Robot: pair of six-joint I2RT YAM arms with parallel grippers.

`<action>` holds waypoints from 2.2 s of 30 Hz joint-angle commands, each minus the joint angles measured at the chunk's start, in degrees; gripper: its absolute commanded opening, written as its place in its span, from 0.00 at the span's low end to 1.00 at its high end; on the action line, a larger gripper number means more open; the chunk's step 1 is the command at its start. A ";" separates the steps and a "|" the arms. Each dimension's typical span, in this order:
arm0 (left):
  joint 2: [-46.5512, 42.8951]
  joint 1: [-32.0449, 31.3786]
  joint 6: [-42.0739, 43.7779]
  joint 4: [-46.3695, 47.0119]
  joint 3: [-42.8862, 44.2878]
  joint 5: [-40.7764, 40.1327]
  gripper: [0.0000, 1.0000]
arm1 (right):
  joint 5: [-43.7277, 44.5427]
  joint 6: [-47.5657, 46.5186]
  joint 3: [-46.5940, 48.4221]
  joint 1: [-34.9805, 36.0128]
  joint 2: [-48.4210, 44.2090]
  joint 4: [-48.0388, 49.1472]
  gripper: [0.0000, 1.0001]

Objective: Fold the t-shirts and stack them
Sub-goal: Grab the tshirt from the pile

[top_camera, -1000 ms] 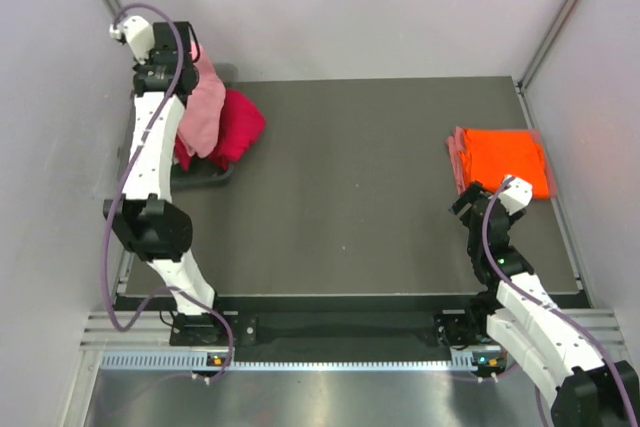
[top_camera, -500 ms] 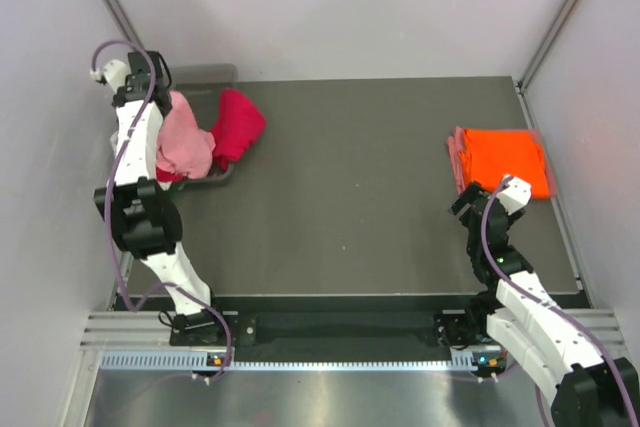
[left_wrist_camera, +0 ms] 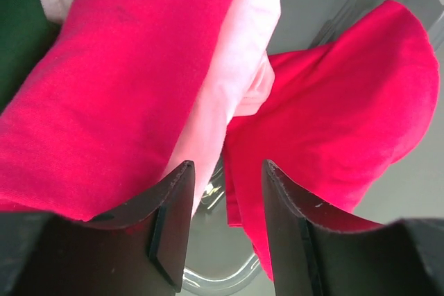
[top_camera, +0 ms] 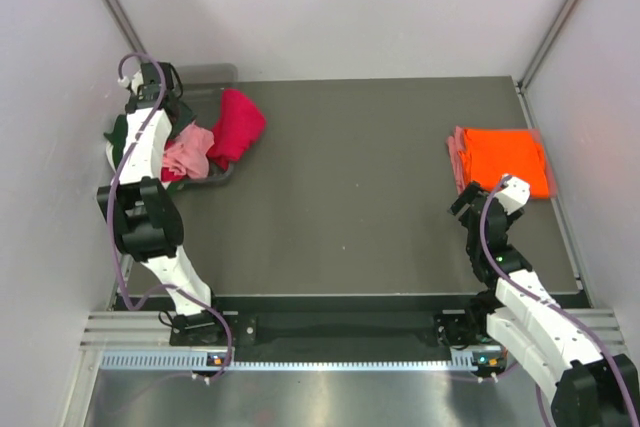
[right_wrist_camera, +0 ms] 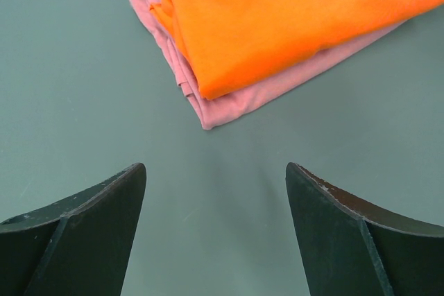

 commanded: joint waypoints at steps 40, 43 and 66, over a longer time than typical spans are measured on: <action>-13.66 1.16 1.83 -0.97 -9.56 -14.93 0.65 | -3.55 -1.35 3.52 -0.20 3.12 2.80 0.81; -11.29 1.34 1.83 -1.06 -9.21 -13.35 0.65 | -3.55 -1.35 3.35 -0.20 2.77 2.98 0.81; -24.10 3.19 0.25 0.52 4.93 -2.11 0.00 | -4.69 -1.61 4.22 -0.20 5.32 3.50 0.79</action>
